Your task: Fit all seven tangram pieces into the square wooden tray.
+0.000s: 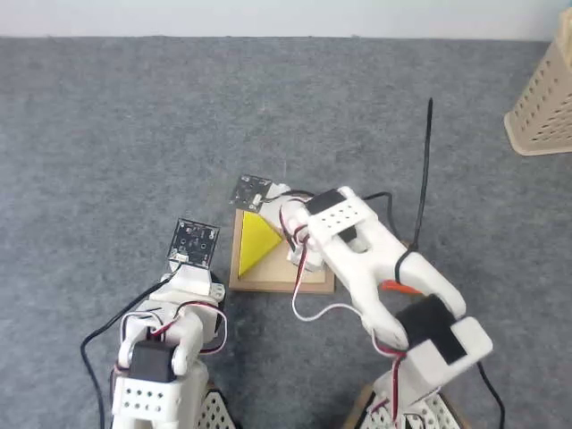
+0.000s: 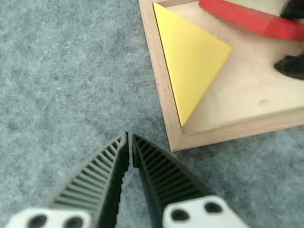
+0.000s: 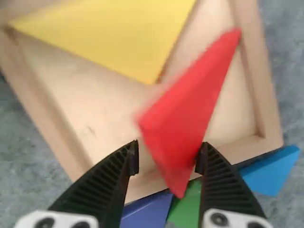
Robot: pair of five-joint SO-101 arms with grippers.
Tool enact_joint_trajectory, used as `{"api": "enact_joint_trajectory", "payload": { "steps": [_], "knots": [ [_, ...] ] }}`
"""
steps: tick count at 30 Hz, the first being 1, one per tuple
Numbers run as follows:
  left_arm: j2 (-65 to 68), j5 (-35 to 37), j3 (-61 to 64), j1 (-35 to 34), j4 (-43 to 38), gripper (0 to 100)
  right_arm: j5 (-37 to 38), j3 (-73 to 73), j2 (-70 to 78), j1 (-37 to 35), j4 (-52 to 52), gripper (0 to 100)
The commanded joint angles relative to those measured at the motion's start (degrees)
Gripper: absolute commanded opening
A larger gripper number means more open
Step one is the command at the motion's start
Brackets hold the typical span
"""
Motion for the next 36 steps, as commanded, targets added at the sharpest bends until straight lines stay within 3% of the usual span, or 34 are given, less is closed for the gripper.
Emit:
{"api": "enact_joint_trajectory", "payload": {
  "steps": [1,16,36],
  "knots": [
    [-1.14,0.53,-1.10,-0.09,0.35,1,0.97,-5.19,1.10,2.59,0.13,19.8],
    [-1.14,0.53,-1.10,-0.09,0.35,1,0.97,-15.03,4.18,3.82,0.66,19.8],
    [-1.14,0.53,-1.10,-0.09,0.35,1,0.79,-16.53,10.77,2.86,0.66,20.2]
  ]
}}
